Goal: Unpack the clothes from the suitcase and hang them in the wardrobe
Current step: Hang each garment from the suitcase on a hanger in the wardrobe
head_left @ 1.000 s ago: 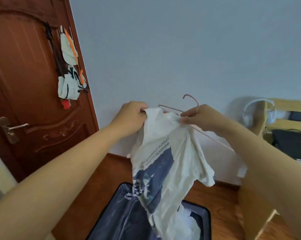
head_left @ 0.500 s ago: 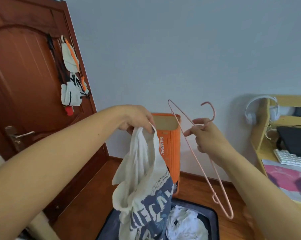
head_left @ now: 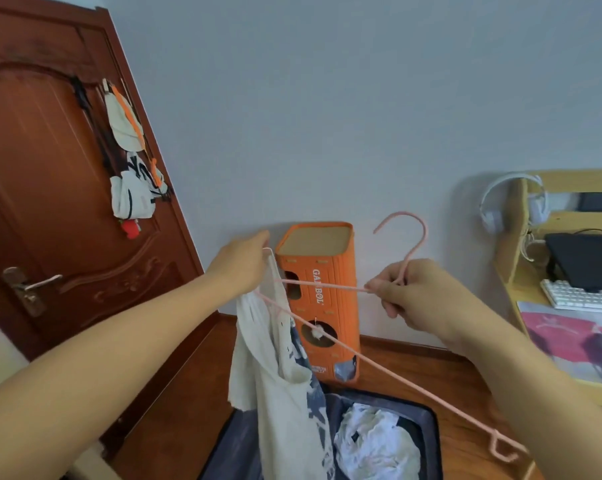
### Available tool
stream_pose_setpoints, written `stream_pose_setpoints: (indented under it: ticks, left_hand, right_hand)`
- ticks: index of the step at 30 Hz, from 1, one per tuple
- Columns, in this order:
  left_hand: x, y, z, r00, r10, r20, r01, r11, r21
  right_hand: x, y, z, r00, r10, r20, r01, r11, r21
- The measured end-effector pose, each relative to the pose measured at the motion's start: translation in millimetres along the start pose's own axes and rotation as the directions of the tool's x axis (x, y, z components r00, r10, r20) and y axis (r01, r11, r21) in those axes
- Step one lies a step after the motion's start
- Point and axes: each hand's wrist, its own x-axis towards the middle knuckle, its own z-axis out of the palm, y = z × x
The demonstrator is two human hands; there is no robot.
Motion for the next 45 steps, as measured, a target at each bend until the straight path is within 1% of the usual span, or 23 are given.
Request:
stream_pose_setpoints:
  ticks: [5,8,11,14,16,17,18,19,20,21,22,24,26,27,29,32,34,36,37,40,41,43,45]
  left_hand:
    - [-36.3,49.9,-15.9,0.981,0.191,-0.040,-0.193,0.978,-0.077]
    - [-54.4,61.1,-27.1,0.938,0.322,-0.127,-0.330,0.943,-0.044]
    - [-50.2,53.7,-46.3,0.822,0.479,-0.307,-0.488,0.871,0.053]
    - [-25.2,47.4,-67.6,0.805,0.522,-0.281,-0.470,0.851,0.235]
    - [-12.1,49.1,-78.2,0.760,0.581,-0.292,-0.465,0.799,0.381]
    - [-7.9,50.6,-82.3,0.759,0.583,-0.290,-0.453,0.793,0.408]
    - [-3.7,50.4,-85.5,0.779,0.559,-0.285,-0.432,0.807,0.402]
    - [-0.1,48.6,-88.1,0.806,0.521,-0.280,-0.409,0.833,0.372]
    - [1.7,46.8,-91.4,0.827,0.487,-0.282,-0.393,0.858,0.331]
    - [2.3,44.1,-94.2,0.838,0.464,-0.287,-0.385,0.876,0.292]
    - [2.5,41.2,-97.1,0.844,0.447,-0.297,-0.384,0.889,0.248]
    - [0.3,33.5,-102.8,0.843,0.433,-0.319,-0.404,0.901,0.156]
    - [-5.5,20.1,-110.7,0.844,0.424,-0.328,-0.406,0.905,0.124]
    - [-9.0,10.7,-114.4,0.848,0.416,-0.328,-0.399,0.909,0.122]
    - [-18.5,-14.3,-122.2,0.868,0.380,-0.321,-0.352,0.925,0.143]
    - [-39.4,-67.8,-122.5,0.921,0.319,-0.224,-0.270,0.936,0.226]
    - [-54.4,-105.0,-115.3,0.893,0.410,-0.186,-0.315,0.863,0.395]
    - [-65.8,-133.8,-102.6,0.839,0.533,-0.114,-0.398,0.742,0.540]
    - [-71.7,-138.8,-97.4,0.835,0.544,-0.084,-0.408,0.715,0.568]
    - [-79.0,-135.5,-81.7,0.832,0.521,-0.189,-0.352,0.760,0.547]
    - [-79.6,-131.7,-79.2,0.826,0.496,-0.266,-0.311,0.796,0.520]
    - [-79.9,-126.7,-78.5,0.821,0.406,-0.402,-0.232,0.880,0.413]
    - [-86.1,-120.3,-84.4,0.835,0.313,-0.453,-0.195,0.937,0.289]
  right_hand:
    - [14.3,-23.2,53.0,0.997,-0.070,-0.034,0.064,0.986,-0.156]
    - [21.4,-31.1,55.2,0.985,-0.132,-0.111,0.129,0.991,-0.038]
    - [21.8,-46.8,28.3,0.955,-0.234,-0.182,0.263,0.952,0.155]
    - [29.5,-58.9,7.4,0.940,-0.288,-0.182,0.328,0.910,0.254]
    - [39.9,-60.9,5.8,0.916,-0.270,-0.297,0.337,0.919,0.204]
    - [42.7,-56.9,9.8,0.856,-0.271,-0.441,0.349,0.931,0.106]
    - [40.7,-50.5,17.7,0.735,-0.307,-0.604,0.364,0.931,-0.031]
    - [33.0,-40.2,31.0,0.594,-0.392,-0.703,0.395,0.903,-0.170]
    - [23.3,-25.4,48.9,0.497,-0.500,-0.709,0.448,0.848,-0.284]
    - [14.2,-6.6,69.0,0.501,-0.579,-0.644,0.494,0.802,-0.337]
    - [7.9,9.4,88.0,0.581,-0.612,-0.537,0.531,0.785,-0.320]
    - [10.7,40.0,112.4,0.832,-0.504,-0.231,0.482,0.864,-0.146]
    - [25.4,70.6,118.1,0.924,-0.380,0.036,0.379,0.903,-0.204]
    - [30.2,83.4,114.2,0.930,-0.330,0.159,0.366,0.852,-0.373]
    - [35.5,110.5,101.2,0.892,-0.363,0.270,0.446,0.603,-0.661]
    - [41.2,136.1,64.1,0.799,-0.530,0.282,0.510,0.351,-0.785]
    - [51.6,133.8,29.6,0.769,-0.587,0.252,0.491,0.290,-0.821]
    - [60.2,115.5,1.0,0.707,-0.669,0.229,0.534,0.294,-0.793]
    - [60.8,96.4,-6.6,0.680,-0.706,0.198,0.573,0.343,-0.744]
    - [62.9,28.4,6.5,0.632,-0.775,0.007,0.681,0.551,-0.482]
    - [63.5,8.2,18.7,0.638,-0.770,-0.015,0.713,0.598,-0.365]
    - [67.4,-15.9,41.8,0.708,-0.703,0.069,0.698,0.683,-0.215]
    - [74.7,-23.0,55.7,0.808,-0.547,0.219,0.589,0.735,-0.336]
